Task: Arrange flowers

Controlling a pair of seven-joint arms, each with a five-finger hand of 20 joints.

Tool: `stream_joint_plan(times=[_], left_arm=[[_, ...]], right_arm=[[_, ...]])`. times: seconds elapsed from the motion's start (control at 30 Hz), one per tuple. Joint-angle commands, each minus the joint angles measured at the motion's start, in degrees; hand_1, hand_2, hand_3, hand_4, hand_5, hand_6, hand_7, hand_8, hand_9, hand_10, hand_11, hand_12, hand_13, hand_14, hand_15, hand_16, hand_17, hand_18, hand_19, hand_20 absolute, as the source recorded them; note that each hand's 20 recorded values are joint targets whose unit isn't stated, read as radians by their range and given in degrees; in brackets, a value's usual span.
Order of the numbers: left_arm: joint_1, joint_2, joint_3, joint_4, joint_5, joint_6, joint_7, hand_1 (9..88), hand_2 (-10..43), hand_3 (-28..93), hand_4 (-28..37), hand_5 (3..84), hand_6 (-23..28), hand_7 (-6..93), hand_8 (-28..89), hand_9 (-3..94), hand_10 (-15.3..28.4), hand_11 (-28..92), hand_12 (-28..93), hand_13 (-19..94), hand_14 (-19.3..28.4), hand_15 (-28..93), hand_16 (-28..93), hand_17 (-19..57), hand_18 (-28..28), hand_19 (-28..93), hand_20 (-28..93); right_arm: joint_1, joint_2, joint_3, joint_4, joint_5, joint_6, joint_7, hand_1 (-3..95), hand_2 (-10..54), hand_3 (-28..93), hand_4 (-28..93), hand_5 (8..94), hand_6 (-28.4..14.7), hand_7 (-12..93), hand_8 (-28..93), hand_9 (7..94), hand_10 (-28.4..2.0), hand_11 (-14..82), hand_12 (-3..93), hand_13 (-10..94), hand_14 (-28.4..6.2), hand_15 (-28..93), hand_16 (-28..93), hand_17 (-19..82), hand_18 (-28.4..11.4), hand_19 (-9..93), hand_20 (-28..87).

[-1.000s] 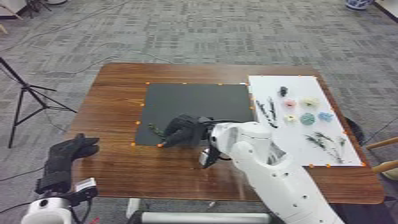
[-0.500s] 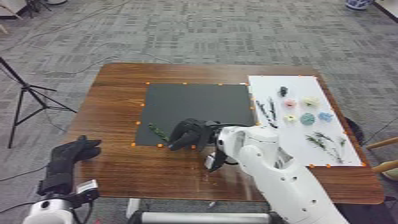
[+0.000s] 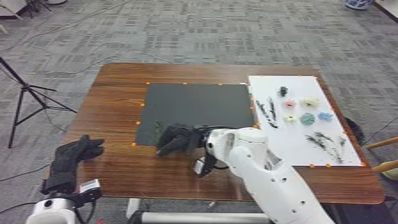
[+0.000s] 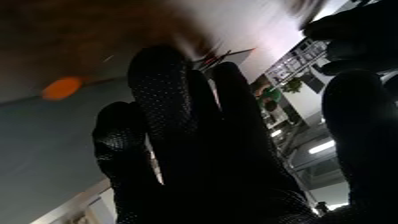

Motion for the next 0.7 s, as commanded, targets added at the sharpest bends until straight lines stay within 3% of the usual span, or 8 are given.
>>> stream_joint_plan(times=[0.03, 0.17, 0.27, 0.37, 0.4, 0.47, 0.53, 0.7], left_arm=[[0.70, -0.90, -0.25, -0.39, -0.18, -0.84, -0.58, 24.0, 12.1, 65, -28.3, 60.8, 2.5, 21.9, -7, 60.7, 15.8, 29, 18, 44, 20.4, 40, 1, 1.6, 15.8, 26, 26], [0.69, -1.07, -0.08, -0.43, -0.28, -0.80, -0.53, 24.0, 12.0, 65, -28.3, 60.9, 2.5, 21.9, -7, 60.7, 15.8, 30, 18, 44, 20.4, 40, 1, 1.6, 15.8, 26, 26], [0.59, -1.07, 0.01, -0.35, 0.05, -0.81, -0.43, 24.1, 12.0, 65, -28.3, 60.9, 2.5, 21.9, -7, 60.6, 15.8, 30, 18, 44, 20.4, 40, 1, 1.6, 15.8, 26, 26], [1.11, -0.90, -0.13, -0.29, -0.39, 0.34, 0.29, 24.1, 12.0, 65, -28.3, 60.9, 2.5, 21.9, -7, 60.6, 15.8, 30, 18, 44, 20.5, 40, 1, 1.6, 15.8, 26, 26], [1.25, -0.94, -0.30, 0.15, -0.91, -0.39, 1.47, 24.3, 11.8, 65, -28.3, 60.8, 2.5, 22.0, -7, 60.6, 15.7, 30, 18, 44, 20.5, 40, 1, 1.6, 15.9, 27, 26], [1.71, -0.98, -1.27, 0.55, -1.49, -3.58, 2.51, 27.5, 8.5, 65, -27.9, 60.6, 2.5, 21.7, -7, 60.4, 15.7, 30, 18, 44, 20.3, 40, 1, 2.0, 16.0, 27, 26], [1.62, -1.01, -1.92, 1.01, -0.55, -6.91, 3.17, 32.3, 3.6, 64, -24.0, 58.5, 2.0, 22.1, -7, 58.9, 15.2, 29, 19, 44, 19.5, 40, 2, 2.2, 16.2, 27, 26], [1.52, -0.36, -2.87, 1.32, 1.20, -9.87, 5.66, 35.9, -3.5, 62, -20.5, 55.6, 1.3, 23.4, -8, 56.1, 14.2, 29, 19, 43, 18.7, 38, 2, 3.7, 15.8, 26, 26]], right_arm=[[-0.50, -0.52, -0.65, 0.05, -1.09, -0.33, -0.97, 19.9, 7.2, 64, -13, 51.7, -6.6, 9, -7, 49.4, -14.5, 6.1, 12.0, 67, -16.7, 63, 26, 34, -25.5, 82, 57], [1.83, 3.33, 0.63, -1.63, 1.31, 1.64, 1.15, 20.0, 7.2, 64, -13, 51.5, -6.6, 10, -6, 49.3, -14.5, 6.1, 12.0, 67, -17.3, 62, 26, 34, -25.6, 82, 57], [0.74, 10.44, 3.06, -7.62, 5.81, 10.39, 5.62, 20.9, 7.4, 64, -13, 52.1, -6.1, 11, -6, 50.5, -14.8, 6.6, 12.7, 65, -17.6, 58, 25, 33, -25.1, 78, 55], [-2.73, 16.09, 9.08, -13.25, 7.09, 17.70, 7.64, 23.9, 3.5, 64, -13, 52.8, -5.4, 13, -6, 53.7, -15.4, 7.3, 14.2, 65, -17.1, 52, 25, 32, -24.0, 73, 51], [-4.23, 17.65, 11.54, -14.81, 7.95, 20.11, 8.15, 24.8, 1.2, 64, -13, 52.9, -5.4, 13, -6, 54.6, -16.0, 7.2, 14.6, 64, -16.7, 49, 25, 32, -23.7, 71, 50], [-6.93, 19.93, 16.23, -16.94, 7.90, 24.73, 9.37, 22.0, -7.2, 63, -14, 51.5, -5.6, 12, -6, 55.3, -17.0, 7.3, 15.7, 63, -16.8, 44, 26, 30, -23.7, 68, 49], [-10.00, 22.04, 20.65, -18.32, 7.72, 29.19, 10.37, 20.9, -9.1, 62, -15, 51.4, -5.9, 12, -5, 56.8, -17.7, 7.6, 16.9, 63, -16.8, 43, 26, 30, -23.9, 67, 49], [-16.22, 27.04, 28.39, -17.44, 3.96, 35.74, 7.85, 23.7, -9.5, 62, -16, 55.2, -6.2, 14, -4, 66.5, -17.6, 14.2, 20.0, 67, -14.7, 42, 27, 32, -23.2, 69, 50]])
